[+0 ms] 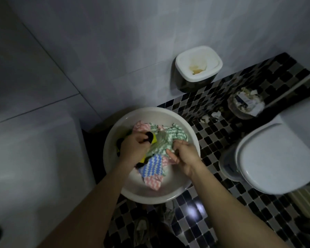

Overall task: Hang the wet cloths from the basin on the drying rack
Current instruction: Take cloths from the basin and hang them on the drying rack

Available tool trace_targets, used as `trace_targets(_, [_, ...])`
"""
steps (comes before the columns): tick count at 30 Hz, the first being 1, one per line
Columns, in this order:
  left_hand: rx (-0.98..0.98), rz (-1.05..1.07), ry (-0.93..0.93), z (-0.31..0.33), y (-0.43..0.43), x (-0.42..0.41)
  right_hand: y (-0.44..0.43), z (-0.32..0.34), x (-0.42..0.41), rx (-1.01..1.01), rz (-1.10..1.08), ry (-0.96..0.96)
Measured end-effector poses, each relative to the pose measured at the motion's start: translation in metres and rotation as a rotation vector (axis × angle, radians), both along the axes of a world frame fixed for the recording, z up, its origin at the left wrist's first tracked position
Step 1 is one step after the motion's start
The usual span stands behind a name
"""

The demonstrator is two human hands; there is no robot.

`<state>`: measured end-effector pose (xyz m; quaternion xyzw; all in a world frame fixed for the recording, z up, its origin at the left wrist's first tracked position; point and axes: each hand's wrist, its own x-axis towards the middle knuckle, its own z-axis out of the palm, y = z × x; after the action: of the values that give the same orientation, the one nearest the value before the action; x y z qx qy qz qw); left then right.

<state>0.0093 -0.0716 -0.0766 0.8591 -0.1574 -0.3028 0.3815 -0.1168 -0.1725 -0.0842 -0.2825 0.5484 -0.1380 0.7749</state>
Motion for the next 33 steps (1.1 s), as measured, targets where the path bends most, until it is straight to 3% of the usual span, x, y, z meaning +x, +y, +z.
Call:
trace_targets(3, [-0.147,0.147,0.160,0.034,0.002,0.008,-0.002,0.033,0.000,0.001,0.145,-0.079])
trace_targets(6, [-0.393,0.136,0.386,0.072,0.011,0.008,0.006,0.067,0.004,-0.094,0.430,-0.197])
trace_targets(9, [-0.481,-0.037,0.336,0.107,0.018,0.000,0.023,0.102,0.009,-0.370,0.659,-0.205])
trace_targets(11, [-0.512,-0.158,0.248,0.128,0.020,-0.003,0.030,0.125,0.009,-0.529,0.656,-0.214])
trace_targets(14, [-0.625,-0.254,0.272,0.165,0.026,-0.007,0.032,0.158,-0.005,-0.736,0.682,-0.186])
trace_targets(19, [-0.856,-0.311,0.321,0.236,0.041,-0.010,0.036,0.184,-0.035,-1.060,0.820,0.140])
trace_targets(22, [-0.982,-0.320,0.408,0.261,0.048,-0.006,0.038,0.193,-0.058,-1.113,0.805,0.279])
trace_targets(24, [-1.014,-0.356,0.424,0.268,0.053,-0.006,0.044,0.209,-0.079,-1.032,0.639,0.206])
trace_targets(26, [-0.963,-0.399,0.432,0.268,0.058,-0.004,0.050,0.227,-0.095,-0.927,0.435,0.047])
trace_targets(28, [-0.746,-0.457,0.380,0.258,0.059,-0.004,0.059,0.248,-0.109,-0.859,0.275,-0.081])
trace_targets(31, [-0.150,-0.679,-0.045,0.234,0.055,-0.008,0.074,0.273,-0.122,-0.863,0.235,-0.116])
trace_targets(33, [-0.052,-0.834,-0.231,0.231,0.053,-0.030,0.084,0.283,-0.131,-0.917,0.258,-0.073])
